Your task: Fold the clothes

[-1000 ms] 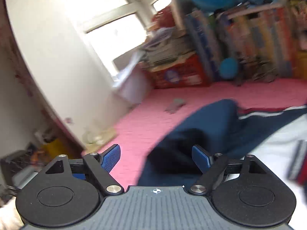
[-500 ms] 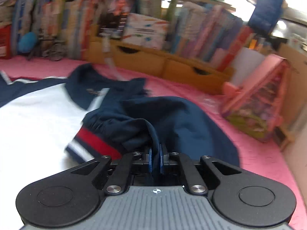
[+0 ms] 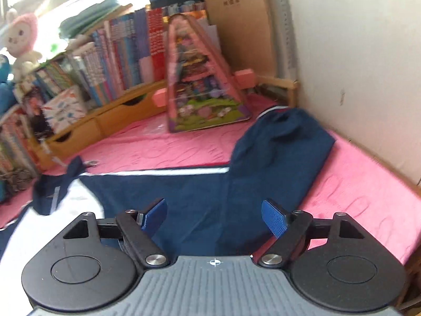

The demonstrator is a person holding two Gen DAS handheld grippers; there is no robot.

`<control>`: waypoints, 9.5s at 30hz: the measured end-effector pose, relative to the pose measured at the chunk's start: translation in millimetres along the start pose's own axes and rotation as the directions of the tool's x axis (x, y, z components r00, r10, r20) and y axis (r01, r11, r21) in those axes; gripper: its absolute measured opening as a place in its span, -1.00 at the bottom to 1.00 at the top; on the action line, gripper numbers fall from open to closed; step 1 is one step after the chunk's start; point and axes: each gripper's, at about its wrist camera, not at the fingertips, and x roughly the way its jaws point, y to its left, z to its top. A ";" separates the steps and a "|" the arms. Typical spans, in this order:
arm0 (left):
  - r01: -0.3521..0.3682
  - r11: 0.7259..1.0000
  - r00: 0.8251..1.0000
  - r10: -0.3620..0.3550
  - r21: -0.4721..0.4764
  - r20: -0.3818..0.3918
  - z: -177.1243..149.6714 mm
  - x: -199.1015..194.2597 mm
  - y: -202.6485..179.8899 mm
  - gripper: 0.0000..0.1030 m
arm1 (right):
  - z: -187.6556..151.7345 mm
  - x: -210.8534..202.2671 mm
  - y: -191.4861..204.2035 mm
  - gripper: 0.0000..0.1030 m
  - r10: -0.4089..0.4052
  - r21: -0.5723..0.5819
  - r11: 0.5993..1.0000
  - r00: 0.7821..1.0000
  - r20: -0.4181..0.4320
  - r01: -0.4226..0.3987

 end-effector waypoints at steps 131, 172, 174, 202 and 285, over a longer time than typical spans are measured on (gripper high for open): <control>0.312 0.848 0.945 -0.322 0.429 -0.051 -76.7 31.1 -165.7 0.97 | -241.5 -89.7 250.8 0.74 0.380 -0.835 0.473 0.920 -0.094 -0.280; -0.139 0.837 0.961 -0.016 0.530 0.277 -77.4 13.8 -135.6 0.97 | -212.5 -54.7 295.6 0.83 0.329 -0.674 0.709 0.943 0.055 -0.208; -0.150 0.885 0.950 0.004 0.442 0.313 -55.6 8.9 -128.8 0.97 | -222.3 -53.1 303.6 0.82 0.353 -0.652 0.702 0.935 -0.033 -0.288; -0.303 0.935 0.711 0.095 0.182 0.696 58.6 -134.2 -83.2 1.00 | -18.1 -134.3 277.1 0.09 0.271 -0.538 0.812 0.669 0.692 0.227; -0.592 0.804 0.773 0.543 0.063 0.328 158.2 92.3 76.5 -0.90 | -107.4 -59.2 202.0 0.62 0.479 -0.306 0.807 0.863 -0.162 -0.506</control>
